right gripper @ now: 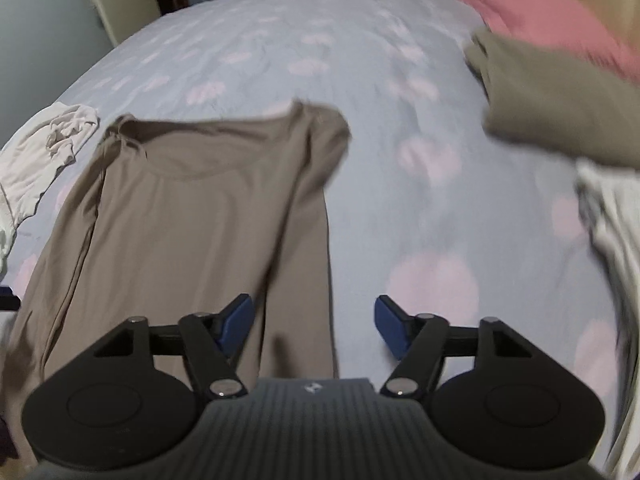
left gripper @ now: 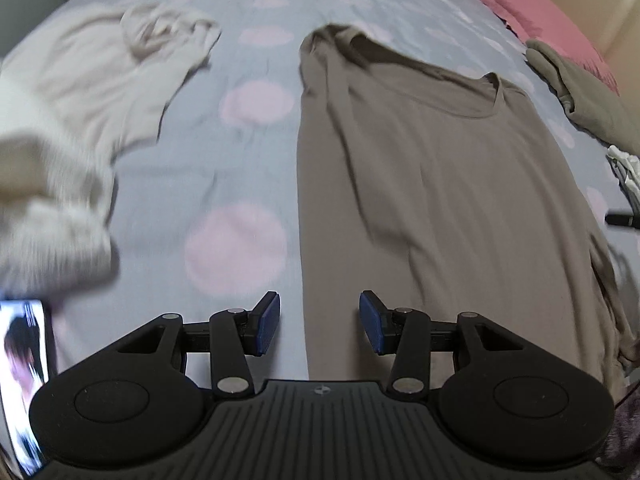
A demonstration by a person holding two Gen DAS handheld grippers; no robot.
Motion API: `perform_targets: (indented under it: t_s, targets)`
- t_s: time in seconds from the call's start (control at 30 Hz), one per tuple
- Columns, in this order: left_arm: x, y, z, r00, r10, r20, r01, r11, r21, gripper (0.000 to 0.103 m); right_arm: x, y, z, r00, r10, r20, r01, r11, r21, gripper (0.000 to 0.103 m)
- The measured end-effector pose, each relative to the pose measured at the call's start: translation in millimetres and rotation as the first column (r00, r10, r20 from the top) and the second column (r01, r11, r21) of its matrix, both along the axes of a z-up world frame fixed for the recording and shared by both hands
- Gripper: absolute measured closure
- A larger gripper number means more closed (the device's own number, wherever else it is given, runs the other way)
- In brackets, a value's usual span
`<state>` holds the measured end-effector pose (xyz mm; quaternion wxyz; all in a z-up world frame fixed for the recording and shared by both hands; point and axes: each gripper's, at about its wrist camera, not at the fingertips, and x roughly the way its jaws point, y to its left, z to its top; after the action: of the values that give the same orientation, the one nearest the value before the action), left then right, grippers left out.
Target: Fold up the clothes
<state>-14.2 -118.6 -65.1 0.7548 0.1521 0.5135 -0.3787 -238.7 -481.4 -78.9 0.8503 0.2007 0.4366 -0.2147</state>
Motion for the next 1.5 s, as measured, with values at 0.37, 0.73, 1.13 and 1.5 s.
perform_targets:
  t_s: [0.37, 0.73, 1.13, 1.5]
  targets:
    - [-18, 6, -14, 1.000, 0.011, -0.014, -0.011, 1.000, 0.007, 0.096, -27, 15, -24, 0.999, -0.027, -0.039, 0.031, 0.992, 0.121, 0.097]
    - [-8, 16, 7, 0.998, 0.051, -0.044, -0.054, 0.996, -0.073, 0.100, -56, -54, 36, 0.957, -0.289, 0.036, 0.291, 0.947, -0.135, 0.099]
    - [46, 27, 69, 0.992, 0.124, -0.004, -0.124, 0.983, -0.133, 0.103, -66, -113, 51, 0.906, -0.417, 0.067, 0.423, 0.893, -0.155, 0.075]
    - [126, 36, 113, 0.958, 0.238, 0.158, -0.222, 0.968, -0.115, 0.103, -12, -71, 36, 0.979, -0.200, 0.037, 0.203, 0.971, -0.122, 0.066]
